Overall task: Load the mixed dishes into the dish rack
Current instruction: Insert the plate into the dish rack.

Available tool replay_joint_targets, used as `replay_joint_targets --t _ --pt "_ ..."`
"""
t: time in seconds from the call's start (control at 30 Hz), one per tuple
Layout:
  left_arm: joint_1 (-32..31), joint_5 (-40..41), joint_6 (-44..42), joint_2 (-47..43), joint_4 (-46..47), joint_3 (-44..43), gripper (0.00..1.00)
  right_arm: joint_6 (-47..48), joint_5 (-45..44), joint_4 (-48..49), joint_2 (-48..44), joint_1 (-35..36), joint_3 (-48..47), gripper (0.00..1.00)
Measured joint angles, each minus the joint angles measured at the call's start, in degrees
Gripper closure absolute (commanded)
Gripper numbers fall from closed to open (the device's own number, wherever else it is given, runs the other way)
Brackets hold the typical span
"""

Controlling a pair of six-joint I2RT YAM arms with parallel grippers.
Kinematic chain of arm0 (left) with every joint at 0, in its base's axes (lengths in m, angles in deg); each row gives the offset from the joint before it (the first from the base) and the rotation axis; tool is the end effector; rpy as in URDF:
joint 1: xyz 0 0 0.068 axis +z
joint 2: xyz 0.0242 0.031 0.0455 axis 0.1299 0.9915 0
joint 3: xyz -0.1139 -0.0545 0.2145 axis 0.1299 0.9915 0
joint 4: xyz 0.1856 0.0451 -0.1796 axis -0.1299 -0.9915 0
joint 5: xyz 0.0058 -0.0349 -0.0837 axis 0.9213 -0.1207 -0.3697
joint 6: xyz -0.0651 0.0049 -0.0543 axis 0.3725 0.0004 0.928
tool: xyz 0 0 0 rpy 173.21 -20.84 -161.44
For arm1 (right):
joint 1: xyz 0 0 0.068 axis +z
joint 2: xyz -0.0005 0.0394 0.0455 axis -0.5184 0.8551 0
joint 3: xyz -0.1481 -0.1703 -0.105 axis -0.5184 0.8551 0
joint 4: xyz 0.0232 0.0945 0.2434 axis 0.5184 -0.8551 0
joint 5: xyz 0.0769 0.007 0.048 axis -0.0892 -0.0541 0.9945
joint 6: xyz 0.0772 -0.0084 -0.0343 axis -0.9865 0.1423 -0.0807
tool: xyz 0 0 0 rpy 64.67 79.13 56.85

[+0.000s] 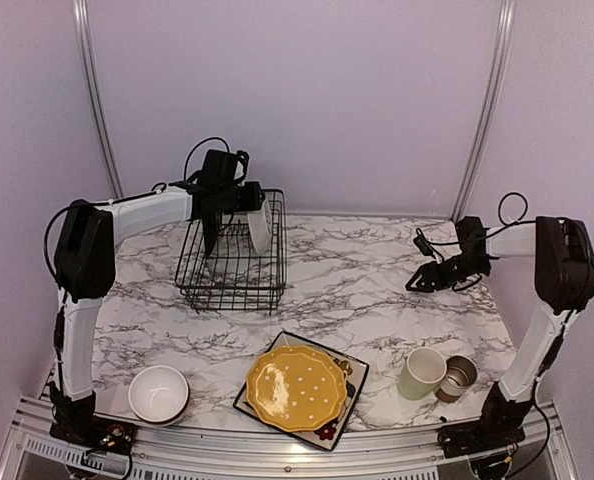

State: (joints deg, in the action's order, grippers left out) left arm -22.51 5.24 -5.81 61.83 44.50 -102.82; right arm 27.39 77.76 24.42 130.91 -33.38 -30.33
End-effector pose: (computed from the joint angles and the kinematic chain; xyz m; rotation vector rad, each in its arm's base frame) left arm 0.4734 -0.2693 0.2238 0.1802 2.0548 -0.4860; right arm 0.3544 0.0331 0.1078 -0.5818 2.5032 0.7850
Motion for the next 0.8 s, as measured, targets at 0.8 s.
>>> replay_joint_targets --t 0.8 --pt "1.4 -4.87 2.23 -1.46 -0.61 0.55 0.68 0.0 0.02 -0.42 0.0 0.02 0.0 0.42"
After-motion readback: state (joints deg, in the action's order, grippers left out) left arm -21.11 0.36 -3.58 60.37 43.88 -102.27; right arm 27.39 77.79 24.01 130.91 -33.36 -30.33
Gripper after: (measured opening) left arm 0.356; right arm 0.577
